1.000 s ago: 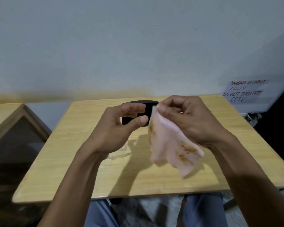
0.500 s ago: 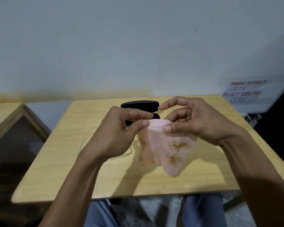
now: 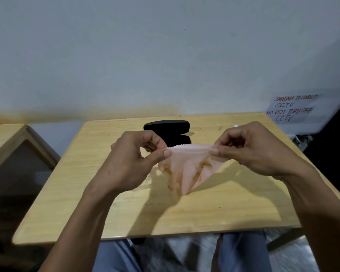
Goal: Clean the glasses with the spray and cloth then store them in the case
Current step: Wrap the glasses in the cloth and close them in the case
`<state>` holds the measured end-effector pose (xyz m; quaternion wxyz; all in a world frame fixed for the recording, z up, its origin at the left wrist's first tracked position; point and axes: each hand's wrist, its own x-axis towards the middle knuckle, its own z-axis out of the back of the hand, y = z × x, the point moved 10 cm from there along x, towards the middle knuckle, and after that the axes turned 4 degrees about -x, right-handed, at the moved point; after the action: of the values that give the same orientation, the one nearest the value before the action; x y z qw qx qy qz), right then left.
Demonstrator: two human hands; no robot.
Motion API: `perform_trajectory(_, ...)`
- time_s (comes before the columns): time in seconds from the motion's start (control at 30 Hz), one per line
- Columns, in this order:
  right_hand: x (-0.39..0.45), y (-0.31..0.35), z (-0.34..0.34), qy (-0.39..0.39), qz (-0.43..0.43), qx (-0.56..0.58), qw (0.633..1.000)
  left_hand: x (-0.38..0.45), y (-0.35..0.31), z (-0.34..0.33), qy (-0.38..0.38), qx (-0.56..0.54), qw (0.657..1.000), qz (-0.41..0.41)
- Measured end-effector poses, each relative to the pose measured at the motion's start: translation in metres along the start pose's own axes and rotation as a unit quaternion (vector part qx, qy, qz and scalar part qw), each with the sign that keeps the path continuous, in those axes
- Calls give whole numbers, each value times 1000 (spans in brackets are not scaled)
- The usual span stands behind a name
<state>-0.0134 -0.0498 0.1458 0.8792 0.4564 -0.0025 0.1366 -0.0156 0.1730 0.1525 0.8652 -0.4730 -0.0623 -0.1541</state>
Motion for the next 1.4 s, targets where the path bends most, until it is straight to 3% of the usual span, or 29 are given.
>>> perform_trajectory(0.13,-10,-8,1,2,-7,30,1000,-4,2,7,-36,-2,999,3)
perform_trajectory(0.37,-1,-27,14,-59,-27,19,998,5,9,5,-71,92,993,10)
perform_trajectory(0.5,18,-40,16,-40,-38,-26,998,29,17,-8,-42,158,986,23)
perform_trajectory(0.77,10,-12,48,-216,60,-140,964,41,-7,-2,-109,278,953,-52)
perform_trajectory(0.9,-25,-39,19,-176,71,-170,967,5,3,-32,-60,317,943,-88)
perform_trajectory(1.07,-57,-98,-37,-73,36,-207,975,-46,60,-96,60,407,911,-45)
perform_trajectory(1.17,-70,-116,-53,-49,31,-197,979,-65,78,-106,61,400,914,-35)
perform_trajectory(1.4,-85,-115,-52,-76,23,-220,972,-80,78,-105,45,354,934,-33)
